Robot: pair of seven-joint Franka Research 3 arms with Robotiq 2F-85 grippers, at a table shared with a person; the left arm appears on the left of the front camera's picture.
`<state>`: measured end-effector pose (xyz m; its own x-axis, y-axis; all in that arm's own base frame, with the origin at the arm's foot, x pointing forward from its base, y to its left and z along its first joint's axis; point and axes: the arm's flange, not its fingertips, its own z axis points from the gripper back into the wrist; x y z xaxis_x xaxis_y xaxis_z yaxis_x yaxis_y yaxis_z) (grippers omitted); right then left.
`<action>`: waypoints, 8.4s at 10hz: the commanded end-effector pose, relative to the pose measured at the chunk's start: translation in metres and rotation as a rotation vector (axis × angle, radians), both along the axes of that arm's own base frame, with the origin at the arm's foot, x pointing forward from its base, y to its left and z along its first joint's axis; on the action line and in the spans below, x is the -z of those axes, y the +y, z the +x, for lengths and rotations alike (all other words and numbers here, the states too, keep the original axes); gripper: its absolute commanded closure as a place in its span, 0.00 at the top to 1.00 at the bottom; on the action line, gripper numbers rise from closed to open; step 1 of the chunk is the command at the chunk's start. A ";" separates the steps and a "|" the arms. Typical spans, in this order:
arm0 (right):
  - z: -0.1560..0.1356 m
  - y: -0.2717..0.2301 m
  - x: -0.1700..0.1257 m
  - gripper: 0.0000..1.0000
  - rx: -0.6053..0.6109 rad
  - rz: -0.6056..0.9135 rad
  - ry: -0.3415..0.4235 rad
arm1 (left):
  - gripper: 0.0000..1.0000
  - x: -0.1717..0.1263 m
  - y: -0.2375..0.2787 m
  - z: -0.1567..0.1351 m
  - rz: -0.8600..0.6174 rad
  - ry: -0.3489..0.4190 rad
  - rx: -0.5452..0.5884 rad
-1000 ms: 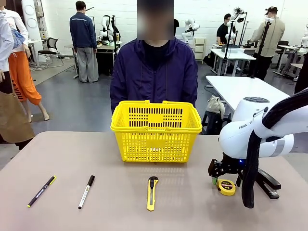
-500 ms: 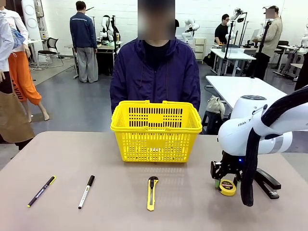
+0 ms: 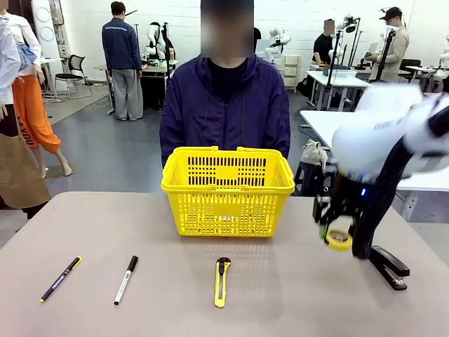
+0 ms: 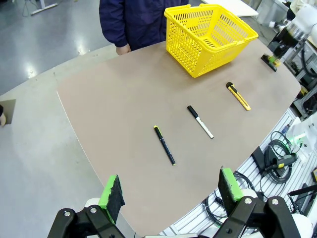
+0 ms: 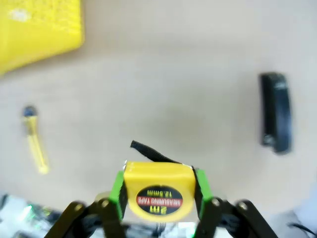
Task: Place the items the person wants into the basket.
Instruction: Pick up the item the person points to and place it in the Market Basket.
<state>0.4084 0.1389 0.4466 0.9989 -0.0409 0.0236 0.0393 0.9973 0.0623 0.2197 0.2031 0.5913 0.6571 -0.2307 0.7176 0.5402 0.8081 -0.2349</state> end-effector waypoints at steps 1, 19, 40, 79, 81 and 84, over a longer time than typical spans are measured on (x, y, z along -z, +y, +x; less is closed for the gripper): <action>-0.007 0.016 -0.081 0.57 0.024 0.001 0.015 | 1.00 0.000 0.001 -0.001 -0.007 -0.009 0.011; 0.131 0.162 -0.159 0.65 -0.047 0.075 -0.054 | 1.00 0.000 0.001 -0.001 -0.007 -0.009 0.011; 0.254 0.201 0.023 1.00 -0.135 -0.079 0.105 | 1.00 0.000 0.001 -0.001 -0.007 -0.009 0.011; -0.150 -0.277 -0.196 1.00 -0.346 0.468 -0.559 | 1.00 0.000 0.001 -0.001 -0.007 -0.009 0.011; -0.159 -0.329 -0.195 1.00 -0.293 0.556 -0.620 | 1.00 0.000 0.001 -0.001 -0.007 -0.009 0.011; -0.155 -0.357 -0.184 1.00 -0.253 0.624 -0.656 | 1.00 0.000 0.001 -0.001 -0.007 -0.009 0.011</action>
